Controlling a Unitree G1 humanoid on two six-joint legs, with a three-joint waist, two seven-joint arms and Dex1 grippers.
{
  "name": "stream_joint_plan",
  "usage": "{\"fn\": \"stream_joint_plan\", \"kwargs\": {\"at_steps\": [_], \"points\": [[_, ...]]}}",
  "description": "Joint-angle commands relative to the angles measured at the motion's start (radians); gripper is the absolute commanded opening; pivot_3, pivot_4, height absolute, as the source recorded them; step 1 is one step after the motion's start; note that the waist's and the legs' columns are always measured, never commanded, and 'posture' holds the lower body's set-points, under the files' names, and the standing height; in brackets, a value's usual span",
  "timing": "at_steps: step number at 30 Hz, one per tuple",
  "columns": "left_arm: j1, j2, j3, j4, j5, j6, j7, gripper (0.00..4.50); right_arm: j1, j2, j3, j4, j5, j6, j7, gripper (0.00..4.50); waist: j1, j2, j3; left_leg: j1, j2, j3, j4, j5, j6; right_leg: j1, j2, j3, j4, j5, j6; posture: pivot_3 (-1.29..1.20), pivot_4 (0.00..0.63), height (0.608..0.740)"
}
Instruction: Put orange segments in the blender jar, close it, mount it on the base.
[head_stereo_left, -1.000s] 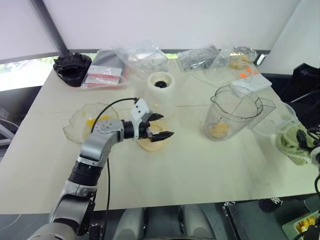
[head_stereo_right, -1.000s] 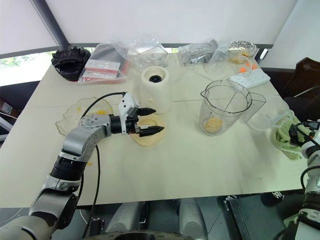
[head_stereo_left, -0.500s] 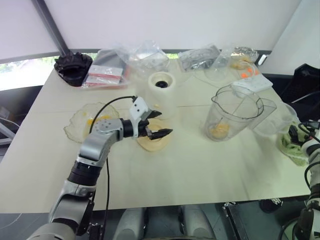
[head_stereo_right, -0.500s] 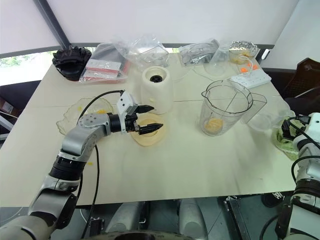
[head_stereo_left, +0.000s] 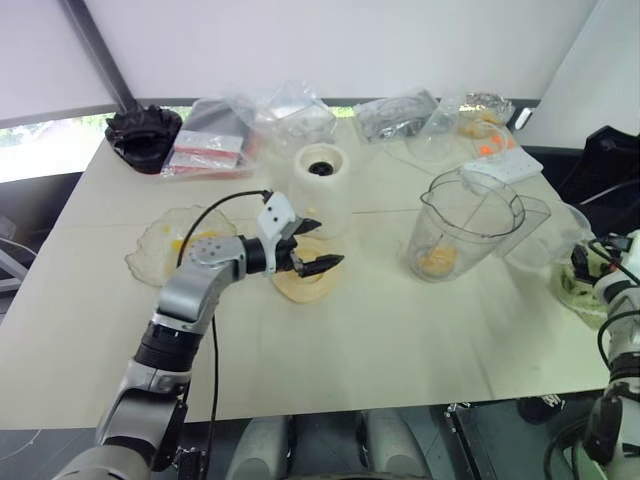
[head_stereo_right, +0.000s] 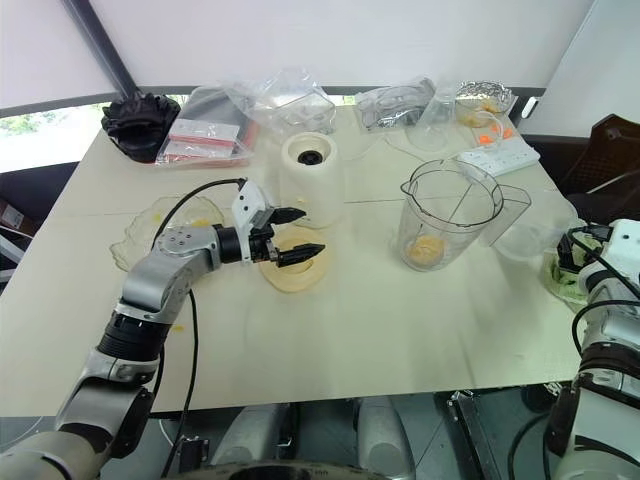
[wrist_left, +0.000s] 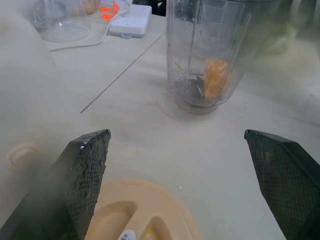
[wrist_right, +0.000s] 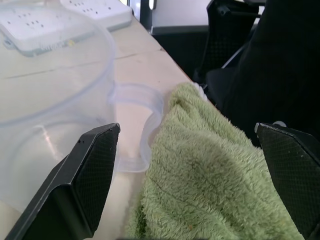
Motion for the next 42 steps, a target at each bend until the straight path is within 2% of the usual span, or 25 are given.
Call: {"fn": "stream_joint_plan", "kwargs": {"at_steps": [1,8,16,34,42], "points": [[-0.004,0.012,0.006,-0.049,-0.010,-0.016,0.004,4.46,-0.033,-0.020,-0.001,0.027,-0.007,-0.045,-0.018,4.50,0.000,0.000,0.000,0.000,0.000,0.000,0.000,0.000,0.000,0.000,0.000,0.000,0.000,0.000,0.000,0.00,0.150,0.740],[-0.002,0.023,0.008,-0.060,-0.012,-0.007,0.013,4.46,-0.051,-0.004,0.014,0.048,-0.003,-0.051,0.007,4.50,0.000,0.000,0.000,0.000,0.000,0.000,0.000,0.000,0.000,0.000,0.000,0.000,0.000,0.000,0.000,0.00,0.150,0.740],[-0.014,0.016,-0.001,-0.051,-0.009,-0.009,0.020,4.46,-0.019,0.026,0.024,-0.016,0.004,-0.031,0.038,4.50,-0.003,0.000,0.000,0.000,0.000,0.000,-0.001,0.000,0.000,0.000,0.000,0.000,0.000,0.000,0.000,0.00,0.150,0.740],[-0.053,-0.014,-0.031,0.010,-0.002,-0.048,0.013,4.46,0.203,0.059,-0.022,-0.352,0.069,0.112,0.026,4.50,0.002,0.000,0.000,0.000,0.001,0.000,-0.001,0.000,0.000,0.000,0.000,0.000,0.000,0.000,0.000,0.00,0.150,0.740],[-0.065,-0.023,-0.040,0.028,0.000,-0.059,0.006,4.46,0.200,0.060,-0.041,-0.372,0.065,0.114,-0.024,4.50,0.003,0.000,0.000,0.000,0.001,0.000,-0.001,0.000,0.000,0.000,0.000,0.000,-0.001,0.000,0.000,0.00,0.150,0.740]]}}
